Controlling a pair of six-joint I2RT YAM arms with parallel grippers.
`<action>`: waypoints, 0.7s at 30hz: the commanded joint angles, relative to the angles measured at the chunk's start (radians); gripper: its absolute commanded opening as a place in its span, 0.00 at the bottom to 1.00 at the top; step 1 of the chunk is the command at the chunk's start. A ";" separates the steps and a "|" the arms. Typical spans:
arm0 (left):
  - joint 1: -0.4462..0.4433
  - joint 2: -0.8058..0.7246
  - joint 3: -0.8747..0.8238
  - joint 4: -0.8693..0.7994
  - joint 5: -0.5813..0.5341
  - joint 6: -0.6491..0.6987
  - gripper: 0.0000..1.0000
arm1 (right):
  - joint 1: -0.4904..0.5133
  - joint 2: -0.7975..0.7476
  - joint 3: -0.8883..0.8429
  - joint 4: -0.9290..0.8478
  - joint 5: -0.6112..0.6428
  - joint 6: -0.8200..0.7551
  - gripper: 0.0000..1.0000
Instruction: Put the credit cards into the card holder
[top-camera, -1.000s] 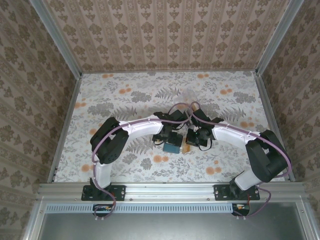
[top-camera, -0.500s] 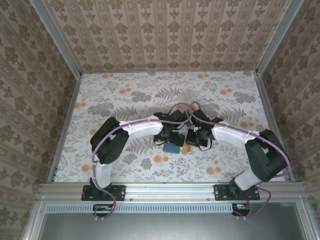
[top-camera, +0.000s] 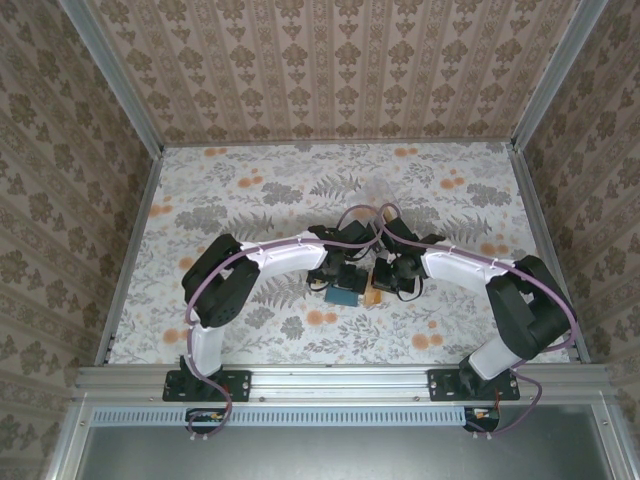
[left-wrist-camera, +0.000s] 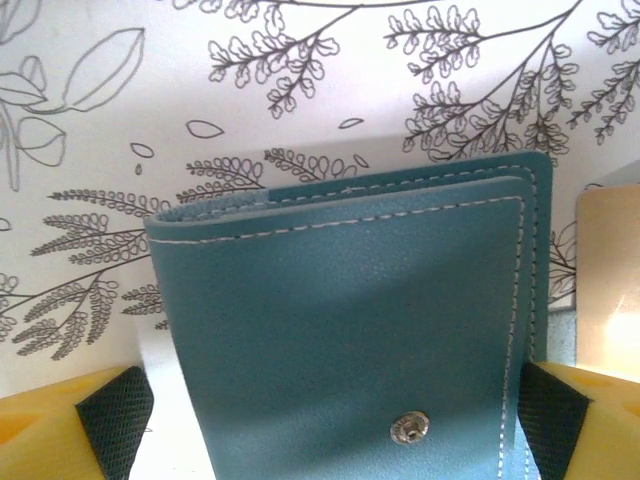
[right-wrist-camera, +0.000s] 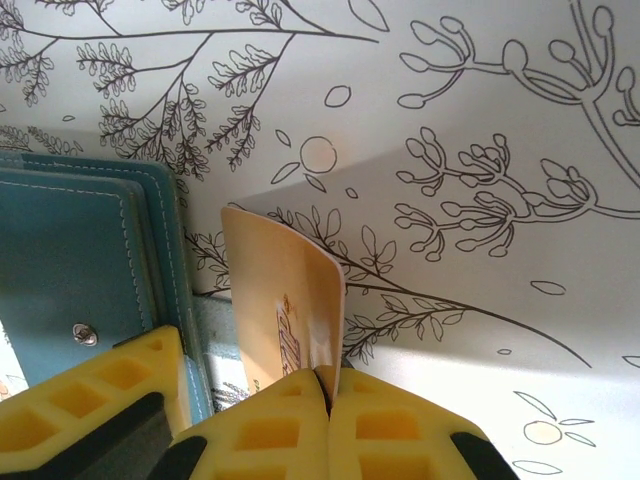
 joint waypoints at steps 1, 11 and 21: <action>0.004 -0.020 -0.007 -0.051 -0.057 -0.001 0.95 | 0.005 0.056 -0.011 -0.055 0.095 0.010 0.00; 0.009 -0.087 -0.008 -0.089 -0.107 0.007 0.89 | 0.005 0.076 -0.004 -0.092 0.108 0.008 0.00; 0.029 -0.132 -0.026 -0.104 -0.134 0.012 0.64 | 0.005 0.082 0.008 -0.099 0.111 0.006 0.00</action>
